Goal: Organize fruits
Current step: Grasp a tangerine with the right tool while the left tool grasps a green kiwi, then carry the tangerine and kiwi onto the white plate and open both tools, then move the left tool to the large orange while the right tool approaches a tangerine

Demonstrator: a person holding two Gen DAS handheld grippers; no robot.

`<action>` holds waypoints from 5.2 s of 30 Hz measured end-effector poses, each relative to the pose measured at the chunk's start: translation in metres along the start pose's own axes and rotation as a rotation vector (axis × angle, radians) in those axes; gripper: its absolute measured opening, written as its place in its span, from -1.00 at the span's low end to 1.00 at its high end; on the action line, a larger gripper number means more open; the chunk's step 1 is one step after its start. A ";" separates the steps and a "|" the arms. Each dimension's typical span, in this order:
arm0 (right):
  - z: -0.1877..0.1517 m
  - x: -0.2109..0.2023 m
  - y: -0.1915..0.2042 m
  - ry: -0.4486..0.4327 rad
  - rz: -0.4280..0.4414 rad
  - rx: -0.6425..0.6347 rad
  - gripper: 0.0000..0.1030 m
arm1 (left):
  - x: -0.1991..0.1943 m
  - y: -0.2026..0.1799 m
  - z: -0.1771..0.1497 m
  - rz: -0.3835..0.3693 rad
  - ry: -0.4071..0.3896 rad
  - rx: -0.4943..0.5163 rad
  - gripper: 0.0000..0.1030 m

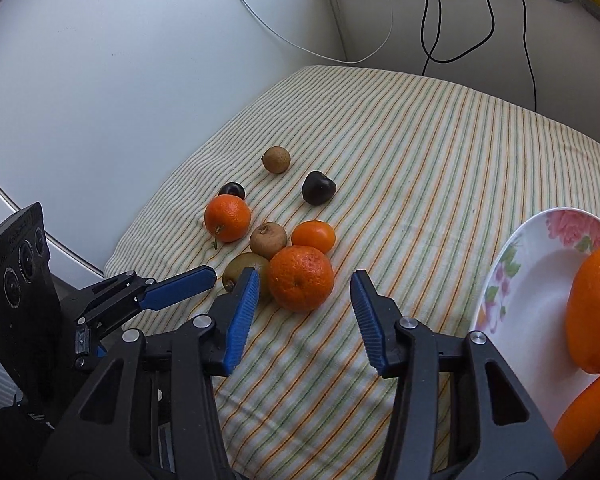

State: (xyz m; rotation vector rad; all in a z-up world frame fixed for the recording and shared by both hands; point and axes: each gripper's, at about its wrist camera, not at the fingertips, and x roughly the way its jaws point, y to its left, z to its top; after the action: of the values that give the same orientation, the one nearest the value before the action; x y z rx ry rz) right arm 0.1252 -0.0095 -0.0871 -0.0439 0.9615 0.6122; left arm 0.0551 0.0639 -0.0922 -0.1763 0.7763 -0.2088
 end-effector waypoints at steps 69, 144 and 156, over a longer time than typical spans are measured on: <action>-0.002 -0.078 -0.094 -0.073 -0.171 0.041 -0.23 | 0.016 -0.093 0.034 -0.197 -0.042 0.110 -0.48; 0.028 -0.049 -0.032 -0.072 -0.079 -0.038 0.21 | -0.023 0.010 0.028 0.038 -0.084 -0.032 0.03; 0.038 -0.004 -0.024 0.031 0.022 0.050 0.07 | -0.009 0.046 0.029 0.070 -0.059 -0.107 0.02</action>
State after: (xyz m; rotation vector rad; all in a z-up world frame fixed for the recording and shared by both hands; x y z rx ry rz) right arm 0.1640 -0.0196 -0.0674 0.0019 1.0081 0.6092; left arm 0.0754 0.1126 -0.0764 -0.2548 0.7341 -0.0949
